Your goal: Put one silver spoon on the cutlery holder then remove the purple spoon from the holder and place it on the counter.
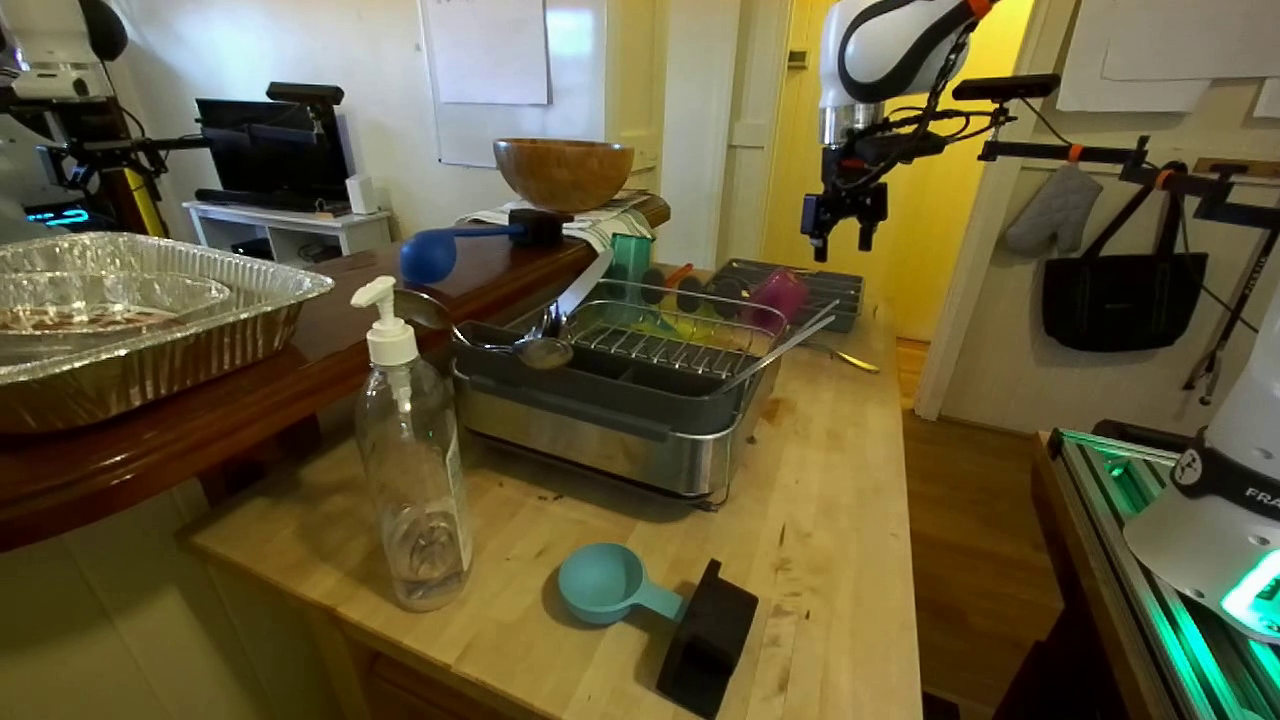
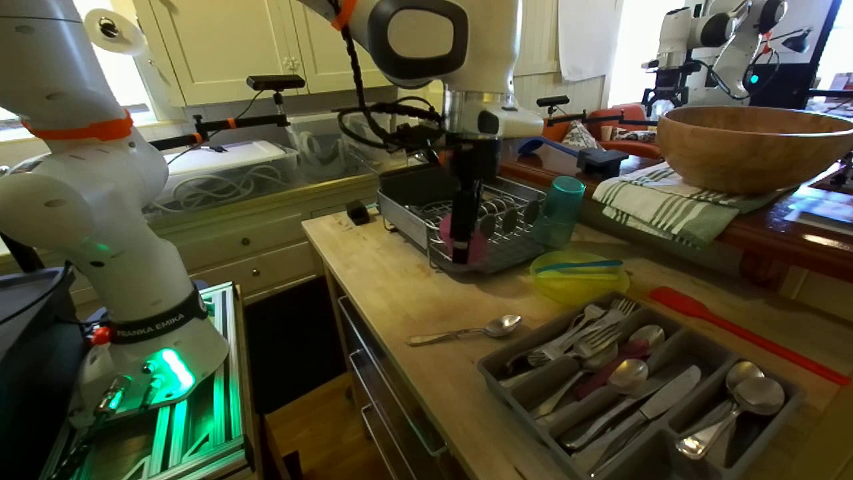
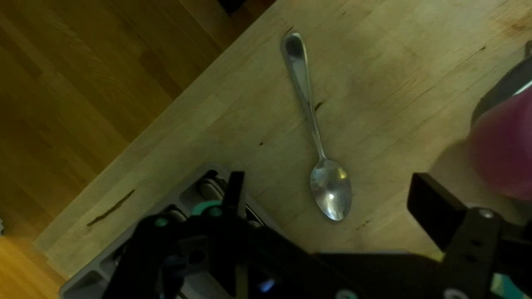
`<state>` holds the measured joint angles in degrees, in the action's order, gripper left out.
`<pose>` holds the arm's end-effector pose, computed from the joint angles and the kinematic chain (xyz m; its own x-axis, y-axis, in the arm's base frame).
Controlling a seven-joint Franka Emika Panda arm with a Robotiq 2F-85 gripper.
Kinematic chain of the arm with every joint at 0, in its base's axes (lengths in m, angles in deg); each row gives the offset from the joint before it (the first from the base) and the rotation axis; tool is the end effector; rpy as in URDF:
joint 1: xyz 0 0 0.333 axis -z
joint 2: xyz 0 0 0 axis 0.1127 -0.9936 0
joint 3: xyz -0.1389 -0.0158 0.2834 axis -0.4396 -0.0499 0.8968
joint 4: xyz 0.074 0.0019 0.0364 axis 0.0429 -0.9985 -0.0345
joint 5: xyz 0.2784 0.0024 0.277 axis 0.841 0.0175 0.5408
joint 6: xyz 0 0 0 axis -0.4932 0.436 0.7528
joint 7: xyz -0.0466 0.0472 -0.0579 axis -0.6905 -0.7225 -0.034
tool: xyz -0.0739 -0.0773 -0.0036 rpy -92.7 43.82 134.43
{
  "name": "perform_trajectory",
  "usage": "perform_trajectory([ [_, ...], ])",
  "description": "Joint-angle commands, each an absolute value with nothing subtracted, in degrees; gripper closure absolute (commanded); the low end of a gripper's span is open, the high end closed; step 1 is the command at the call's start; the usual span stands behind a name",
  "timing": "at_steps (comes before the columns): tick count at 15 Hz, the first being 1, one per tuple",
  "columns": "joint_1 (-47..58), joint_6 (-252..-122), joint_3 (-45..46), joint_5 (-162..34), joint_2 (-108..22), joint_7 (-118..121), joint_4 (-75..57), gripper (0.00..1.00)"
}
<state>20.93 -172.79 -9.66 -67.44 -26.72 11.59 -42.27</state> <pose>0.4550 -0.2538 0.3736 0.7674 -0.6368 -0.0755 -0.6280 -0.7701 0.1125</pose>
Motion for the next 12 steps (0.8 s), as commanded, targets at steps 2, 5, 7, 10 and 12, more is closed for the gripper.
perform_trajectory([
  [2, 22.46, -179.41, -11.37, -62.98, -32.66, 10.18, -43.30, 0.00],
  [5, 21.87, -177.11, -11.32, -65.07, -31.60, 11.29, -42.79, 0.00],
  [7, 21.75, -177.11, -11.23, -65.08, -31.30, 11.29, -42.59, 0.00],
  [10, 21.62, -177.54, -11.08, -65.08, -31.59, 11.42, -43.14, 0.00],
  [12, 21.69, -178.07, -11.02, -64.42, -32.26, 11.00, -44.27, 0.00],
])
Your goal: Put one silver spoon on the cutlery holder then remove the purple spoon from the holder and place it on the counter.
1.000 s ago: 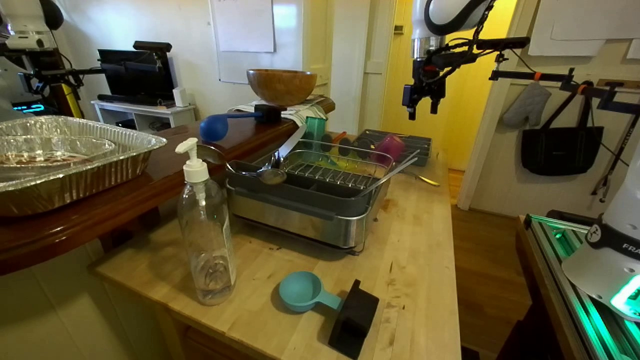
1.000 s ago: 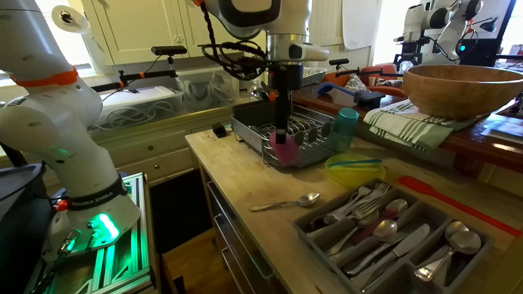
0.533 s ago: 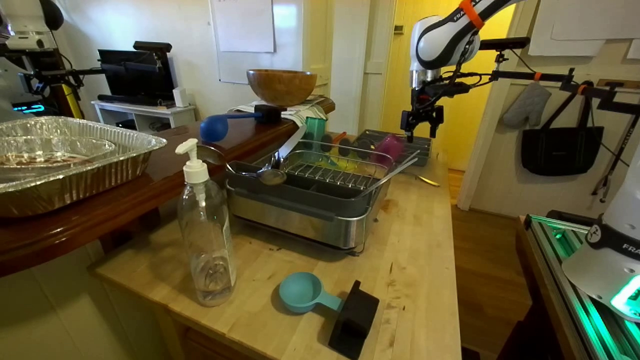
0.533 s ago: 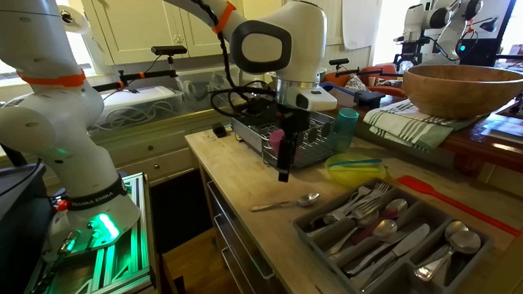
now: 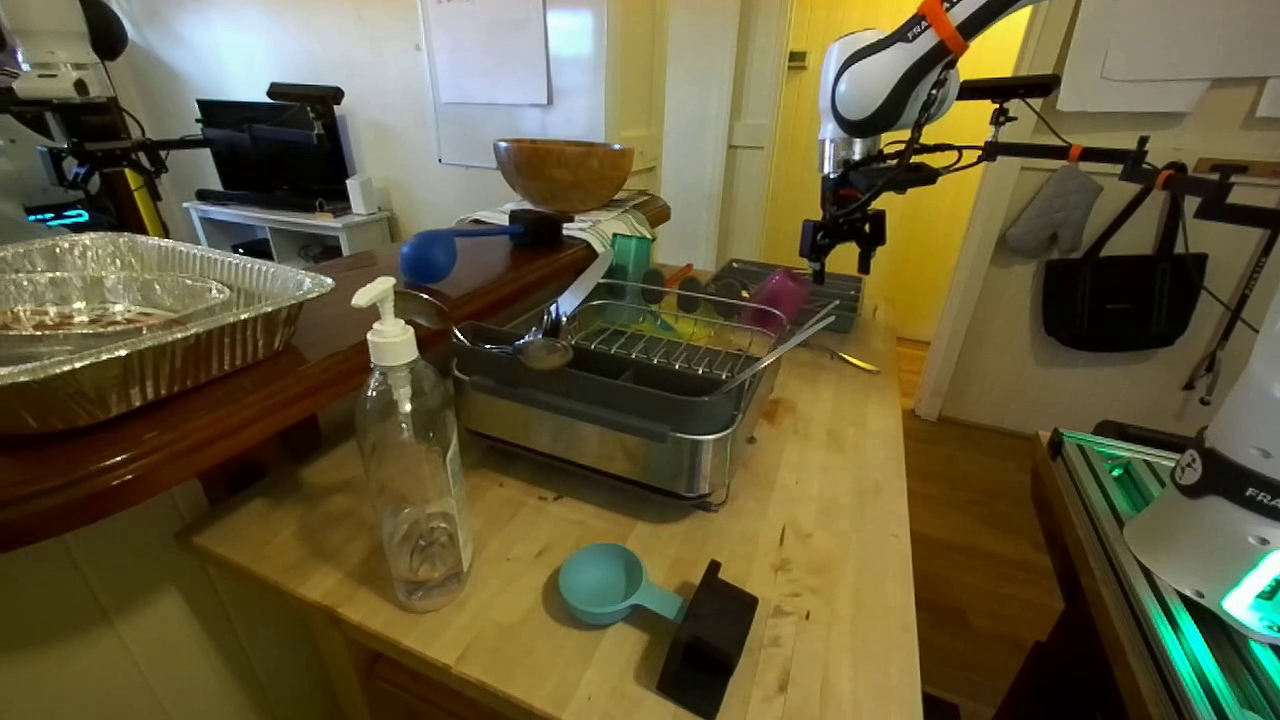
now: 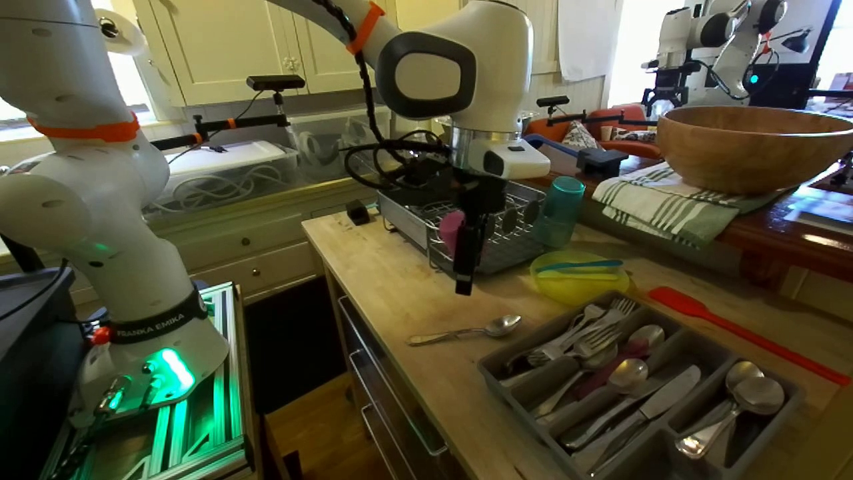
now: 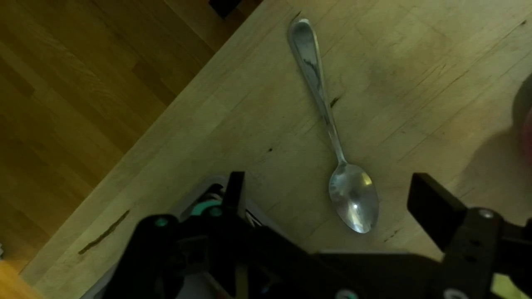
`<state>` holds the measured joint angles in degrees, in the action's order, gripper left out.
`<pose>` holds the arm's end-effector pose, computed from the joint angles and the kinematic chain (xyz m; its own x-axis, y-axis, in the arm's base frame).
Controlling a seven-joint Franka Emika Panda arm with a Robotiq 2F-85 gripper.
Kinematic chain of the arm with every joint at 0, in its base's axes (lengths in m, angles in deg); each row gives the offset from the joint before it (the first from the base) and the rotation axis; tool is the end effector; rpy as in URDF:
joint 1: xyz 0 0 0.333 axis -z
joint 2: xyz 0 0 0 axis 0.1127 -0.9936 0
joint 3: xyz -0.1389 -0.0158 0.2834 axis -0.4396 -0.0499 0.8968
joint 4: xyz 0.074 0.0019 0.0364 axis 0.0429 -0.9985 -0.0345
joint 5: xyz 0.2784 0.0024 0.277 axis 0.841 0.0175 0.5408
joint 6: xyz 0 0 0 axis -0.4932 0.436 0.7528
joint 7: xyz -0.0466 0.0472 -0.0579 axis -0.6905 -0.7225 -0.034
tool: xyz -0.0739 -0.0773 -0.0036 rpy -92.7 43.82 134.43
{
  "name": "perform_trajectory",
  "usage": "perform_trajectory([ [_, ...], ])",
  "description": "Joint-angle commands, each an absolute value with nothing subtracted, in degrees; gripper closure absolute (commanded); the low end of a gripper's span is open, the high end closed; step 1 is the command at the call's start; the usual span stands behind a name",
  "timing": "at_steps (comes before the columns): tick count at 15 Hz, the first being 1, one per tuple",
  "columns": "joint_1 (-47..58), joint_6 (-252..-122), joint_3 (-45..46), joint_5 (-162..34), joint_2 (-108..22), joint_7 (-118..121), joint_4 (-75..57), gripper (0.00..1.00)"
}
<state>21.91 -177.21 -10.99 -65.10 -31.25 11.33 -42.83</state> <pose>0.4525 -0.2732 0.3352 0.7312 -0.6766 -0.0876 -0.6694 -0.7362 0.0992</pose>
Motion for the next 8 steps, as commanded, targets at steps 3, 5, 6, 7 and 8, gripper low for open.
perform_trajectory([
  [3, 21.98, -180.26, -10.91, -61.78, -32.78, 9.55, -46.63, 0.00],
  [5, 22.23, -182.49, -10.94, -60.04, -33.45, 8.33, -48.08, 0.00],
  [6, 22.35, -184.96, -11.04, -59.26, -33.84, 8.26, -48.97, 0.00],
  [7, 22.53, -186.53, -10.96, -57.56, -34.20, 7.29, -49.56, 0.00],
  [8, 22.62, -188.65, -10.91, -56.36, -34.68, 6.79, -50.28, 0.00],
])
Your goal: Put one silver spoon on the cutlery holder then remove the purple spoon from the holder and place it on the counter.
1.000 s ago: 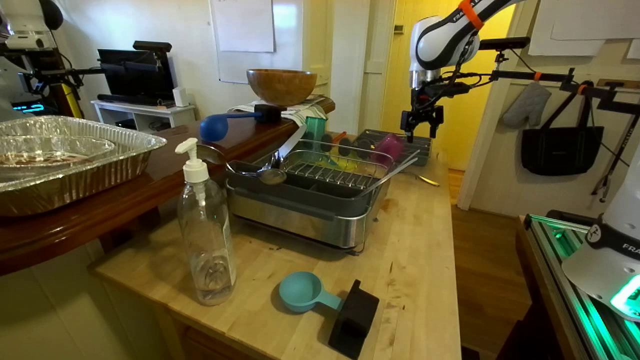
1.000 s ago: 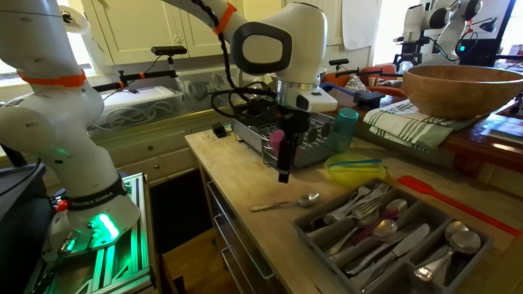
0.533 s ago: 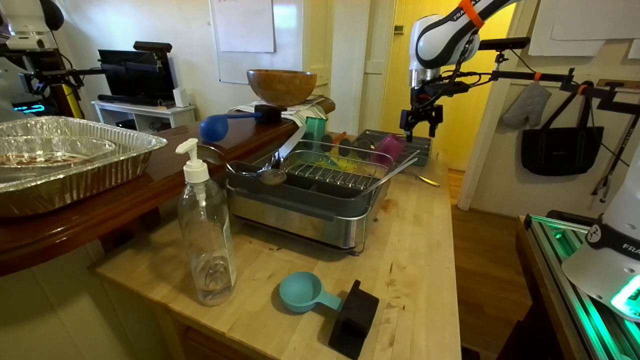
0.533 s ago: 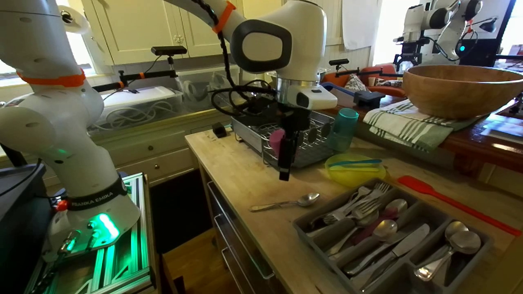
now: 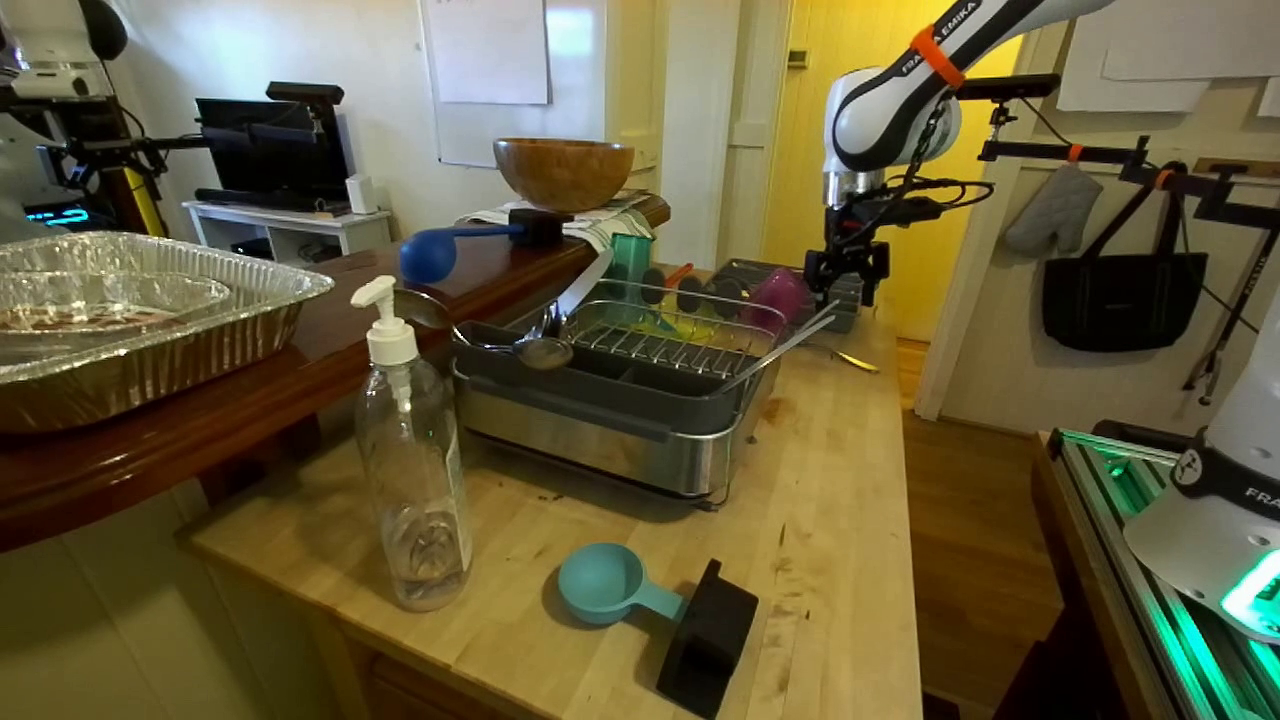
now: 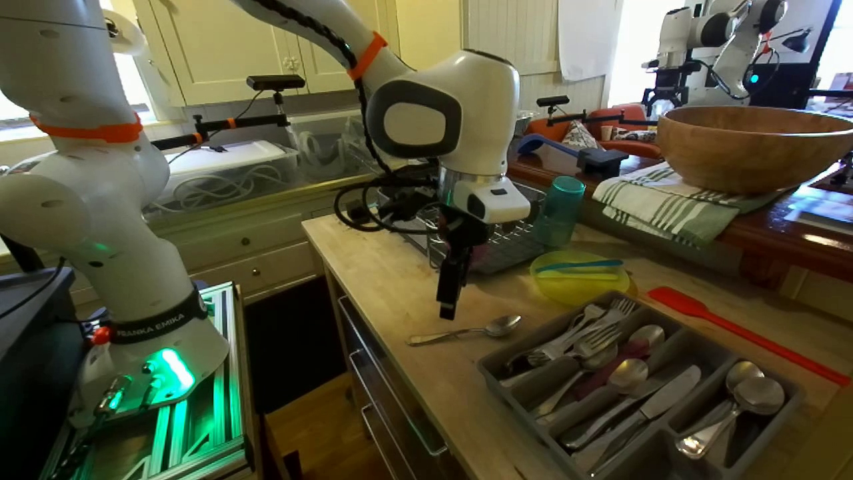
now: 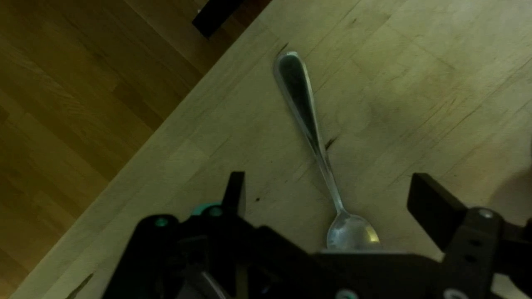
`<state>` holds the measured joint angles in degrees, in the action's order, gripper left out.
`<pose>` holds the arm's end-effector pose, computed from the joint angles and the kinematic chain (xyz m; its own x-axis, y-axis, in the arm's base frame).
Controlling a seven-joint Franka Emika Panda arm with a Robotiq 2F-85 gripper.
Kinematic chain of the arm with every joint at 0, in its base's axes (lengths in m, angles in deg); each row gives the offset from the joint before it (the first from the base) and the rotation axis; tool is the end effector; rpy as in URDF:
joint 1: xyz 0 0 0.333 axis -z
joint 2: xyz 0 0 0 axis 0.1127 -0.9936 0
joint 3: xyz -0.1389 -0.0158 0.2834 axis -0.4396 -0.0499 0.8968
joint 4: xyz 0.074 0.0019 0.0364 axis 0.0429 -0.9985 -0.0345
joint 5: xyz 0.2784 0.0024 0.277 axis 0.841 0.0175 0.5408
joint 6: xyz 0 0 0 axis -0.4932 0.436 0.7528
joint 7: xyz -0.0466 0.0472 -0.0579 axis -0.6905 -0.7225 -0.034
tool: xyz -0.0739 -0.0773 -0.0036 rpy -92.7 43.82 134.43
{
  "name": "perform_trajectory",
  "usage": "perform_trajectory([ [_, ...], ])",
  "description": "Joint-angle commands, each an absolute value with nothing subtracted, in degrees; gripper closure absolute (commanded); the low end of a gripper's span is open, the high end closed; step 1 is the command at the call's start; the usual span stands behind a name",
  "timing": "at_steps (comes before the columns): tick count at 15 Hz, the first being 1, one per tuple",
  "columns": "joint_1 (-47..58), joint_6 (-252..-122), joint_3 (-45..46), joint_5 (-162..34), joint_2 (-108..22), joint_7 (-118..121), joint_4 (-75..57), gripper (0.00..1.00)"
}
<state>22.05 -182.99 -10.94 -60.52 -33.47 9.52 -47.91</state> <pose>0.4374 -0.2630 0.2872 0.7154 -0.6878 -0.1233 -0.6873 -0.7244 0.0534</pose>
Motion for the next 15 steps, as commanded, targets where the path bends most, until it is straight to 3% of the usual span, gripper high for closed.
perform_trajectory([
  [1, 22.77, -190.83, -10.73, -54.62, -35.22, 5.82, -50.97, 0.00],
  [10, 23.89, -201.60, -8.66, -42.04, -40.19, -1.95, -52.65, 0.02],
  [11, 24.07, -202.14, -8.26, -41.02, -40.57, -2.75, -52.50, 0.27],
  [13, 24.33, -202.83, -7.58, -39.65, -41.08, -4.04, -52.34, 0.32],
  [15, 24.53, -202.81, -7.07, -38.88, -41.52, -5.09, -52.09, 0.47],
])
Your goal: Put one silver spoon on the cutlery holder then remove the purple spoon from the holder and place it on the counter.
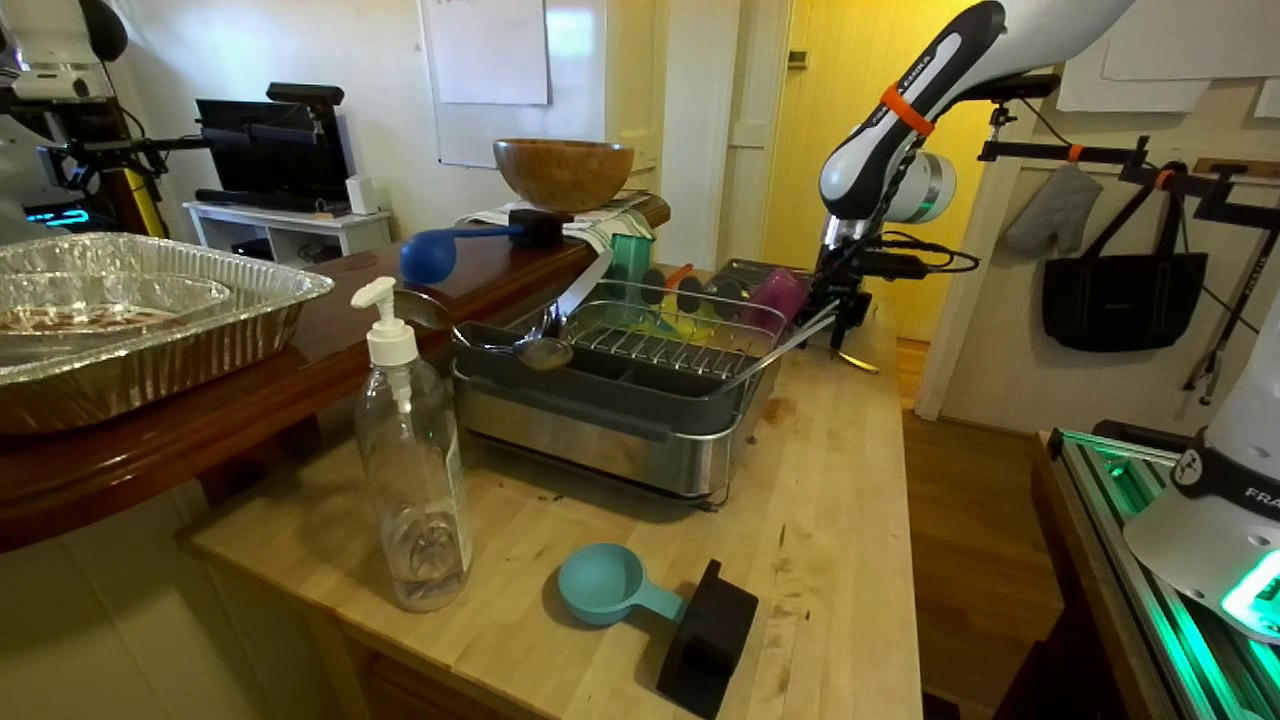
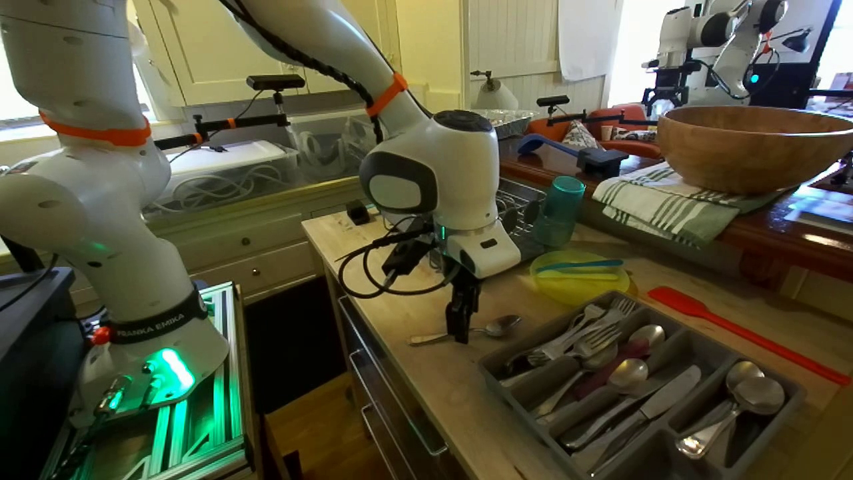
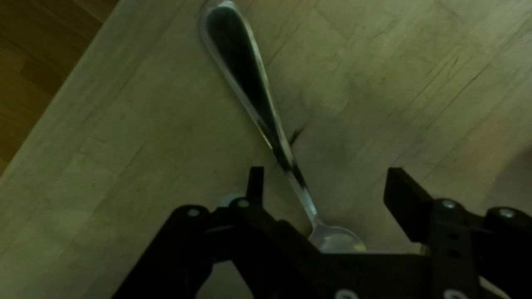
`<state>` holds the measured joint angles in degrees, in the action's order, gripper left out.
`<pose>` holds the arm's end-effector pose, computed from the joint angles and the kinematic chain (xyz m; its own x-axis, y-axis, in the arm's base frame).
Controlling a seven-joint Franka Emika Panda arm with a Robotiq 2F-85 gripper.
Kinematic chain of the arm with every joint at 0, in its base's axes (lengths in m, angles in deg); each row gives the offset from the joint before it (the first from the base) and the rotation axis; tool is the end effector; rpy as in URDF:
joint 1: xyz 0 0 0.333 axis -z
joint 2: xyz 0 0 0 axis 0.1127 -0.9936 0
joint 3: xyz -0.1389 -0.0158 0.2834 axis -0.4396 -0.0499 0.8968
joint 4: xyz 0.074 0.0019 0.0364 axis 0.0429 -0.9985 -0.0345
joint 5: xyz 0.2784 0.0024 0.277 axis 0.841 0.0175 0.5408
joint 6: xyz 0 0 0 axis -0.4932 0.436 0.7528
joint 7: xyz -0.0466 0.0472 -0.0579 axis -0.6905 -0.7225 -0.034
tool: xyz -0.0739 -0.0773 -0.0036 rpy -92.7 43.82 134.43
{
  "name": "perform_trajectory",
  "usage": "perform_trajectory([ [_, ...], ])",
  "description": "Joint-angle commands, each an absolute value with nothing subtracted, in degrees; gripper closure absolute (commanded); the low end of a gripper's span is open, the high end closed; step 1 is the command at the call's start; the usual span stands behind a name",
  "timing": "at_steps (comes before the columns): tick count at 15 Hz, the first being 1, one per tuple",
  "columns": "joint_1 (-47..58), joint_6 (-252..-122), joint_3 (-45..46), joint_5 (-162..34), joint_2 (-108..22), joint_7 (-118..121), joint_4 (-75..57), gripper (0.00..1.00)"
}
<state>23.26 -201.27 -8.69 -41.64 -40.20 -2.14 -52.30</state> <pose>0.4353 -0.2617 0.2251 0.6837 -0.7296 -0.0165 -0.7259 -0.6775 -0.1183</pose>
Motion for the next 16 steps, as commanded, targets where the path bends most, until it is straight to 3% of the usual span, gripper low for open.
perform_trajectory([
  [1, 24.57, -202.63, -6.93, -38.91, -41.64, -5.36, -51.98, 0.57],
  [7, 24.90, -201.42, -7.20, -40.23, -41.89, -6.23, -51.18, 0.99],
  [16, 24.62, -195.51, -9.14, -46.47, -38.11, -6.88, -48.97, 0.98],
])
